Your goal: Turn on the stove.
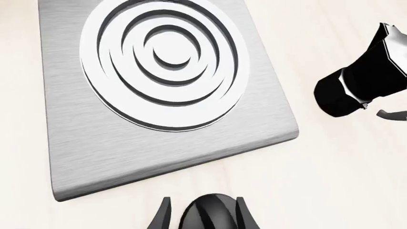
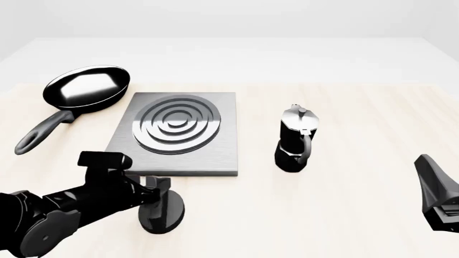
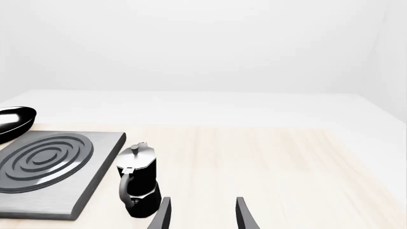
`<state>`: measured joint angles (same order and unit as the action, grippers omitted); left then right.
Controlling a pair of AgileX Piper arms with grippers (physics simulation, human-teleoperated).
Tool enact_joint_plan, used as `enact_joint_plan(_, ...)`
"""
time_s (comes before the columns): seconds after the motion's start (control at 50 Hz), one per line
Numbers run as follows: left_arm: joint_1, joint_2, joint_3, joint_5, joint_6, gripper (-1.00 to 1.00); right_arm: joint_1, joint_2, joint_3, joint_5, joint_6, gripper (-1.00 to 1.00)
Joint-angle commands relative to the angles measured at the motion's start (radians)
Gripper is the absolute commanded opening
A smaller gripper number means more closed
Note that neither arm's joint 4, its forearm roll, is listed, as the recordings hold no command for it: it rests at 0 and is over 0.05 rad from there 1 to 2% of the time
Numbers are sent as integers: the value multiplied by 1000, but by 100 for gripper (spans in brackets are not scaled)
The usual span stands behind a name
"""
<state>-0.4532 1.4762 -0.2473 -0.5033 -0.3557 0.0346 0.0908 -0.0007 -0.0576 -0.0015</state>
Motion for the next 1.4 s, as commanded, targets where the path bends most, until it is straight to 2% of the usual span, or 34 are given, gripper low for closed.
enact_joint_plan(0.02,81,-16,7,22,69,100,-1,-7,0,6,-2,100)
enact_joint_plan(0.4,112,-42,11,34,80,100,-1,-11,0,9,-2,100)
enact_joint_plan(0.52,113,-83,7,70,83,100,-1,-10,1,6,-4,100)
enact_joint_plan(0.64,131,-240,11,169,128,100,-1,-7,1,1,-3,100)
enact_joint_plan(0.66,141,-345,15,225,160,100,0,-10,1,3,-3,100)
enact_joint_plan(0.7,142,-371,15,248,157,100,0,-11,1,3,-3,100)
enact_joint_plan(0.72,149,-415,20,268,180,100,0,-13,1,5,-3,100)
enact_joint_plan(0.88,155,-587,43,379,178,100,2,-30,1,19,-5,100)
enact_joint_plan(1.02,140,-825,45,517,126,100,1,-38,1,25,-6,100)
enact_joint_plan(1.08,138,-887,38,562,132,100,2,-42,1,29,-7,100)
enact_joint_plan(1.12,147,-1002,19,637,156,100,1,-42,1,29,-6,100)
enact_joint_plan(1.16,144,-1032,14,661,154,100,1,-42,1,28,-6,100)
enact_joint_plan(1.2,158,-1119,15,704,173,100,0,-42,1,28,-6,100)
enact_joint_plan(1.22,163,-1173,8,734,212,100,-1,-41,1,26,-6,100)
enact_joint_plan(1.24,153,-1245,-5,775,209,100,-1,-43,1,26,-6,100)
enact_joint_plan(1.26,156,-1265,4,797,127,100,-3,-51,1,33,-6,100)
enact_joint_plan(1.4,148,-1445,-7,934,107,100,-2,-54,0,35,-8,100)
